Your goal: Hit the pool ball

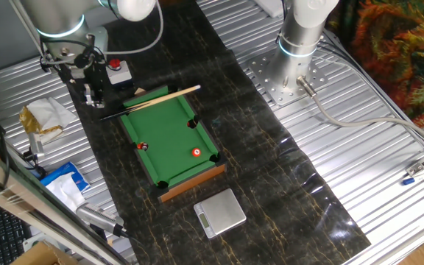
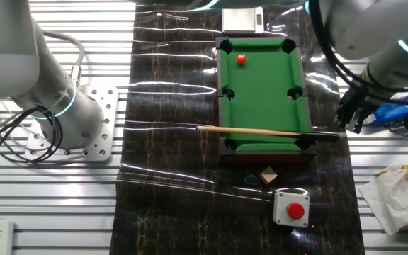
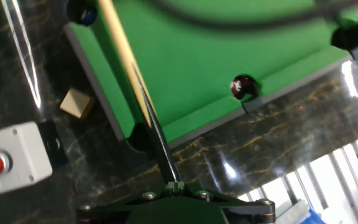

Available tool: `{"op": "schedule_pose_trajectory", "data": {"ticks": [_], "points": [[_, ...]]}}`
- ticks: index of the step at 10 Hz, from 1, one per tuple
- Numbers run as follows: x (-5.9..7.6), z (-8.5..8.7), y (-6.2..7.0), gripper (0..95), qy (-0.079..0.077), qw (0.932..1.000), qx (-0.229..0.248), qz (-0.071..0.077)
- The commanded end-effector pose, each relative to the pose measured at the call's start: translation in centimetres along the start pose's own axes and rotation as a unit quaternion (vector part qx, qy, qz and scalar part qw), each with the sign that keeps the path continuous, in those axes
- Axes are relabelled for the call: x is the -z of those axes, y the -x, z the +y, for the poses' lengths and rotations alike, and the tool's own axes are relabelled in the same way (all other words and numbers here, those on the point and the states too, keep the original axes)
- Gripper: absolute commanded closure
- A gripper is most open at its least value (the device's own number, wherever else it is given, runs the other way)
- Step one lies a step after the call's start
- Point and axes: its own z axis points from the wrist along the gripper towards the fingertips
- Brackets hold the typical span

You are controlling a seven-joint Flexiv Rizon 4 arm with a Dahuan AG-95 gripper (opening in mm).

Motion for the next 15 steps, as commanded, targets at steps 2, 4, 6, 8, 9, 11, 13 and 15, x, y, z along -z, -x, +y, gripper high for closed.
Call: {"op": "schedule_pose_trajectory", "data": {"ticks": [2, 4, 6, 8, 9, 11, 13, 15], "points": [[-1.2, 0.1, 0.4, 95.0, -0.005, 1.0, 0.0, -0.002], [-1.8, 0.2, 0.9, 76.0, -0.012, 0.9999, -0.001, -0.005], [-2.4, 0.3, 1.6, 76.0, -0.014, 0.9999, 0.001, -0.003], [-2.6, 0.4, 1.7, 76.0, -0.017, 0.9998, 0.01, 0.009], [-2.6, 0.3, 1.7, 76.0, -0.018, 0.9993, 0.023, 0.022], [-2.9, 0.3, 1.7, 76.0, -0.019, 0.9986, 0.036, 0.033], [-3.5, 0.4, 1.8, 57.0, -0.023, 0.998, 0.046, 0.035], [-4.3, 0.4, 1.9, 57.0, -0.036, 0.9978, 0.045, 0.031]]}}
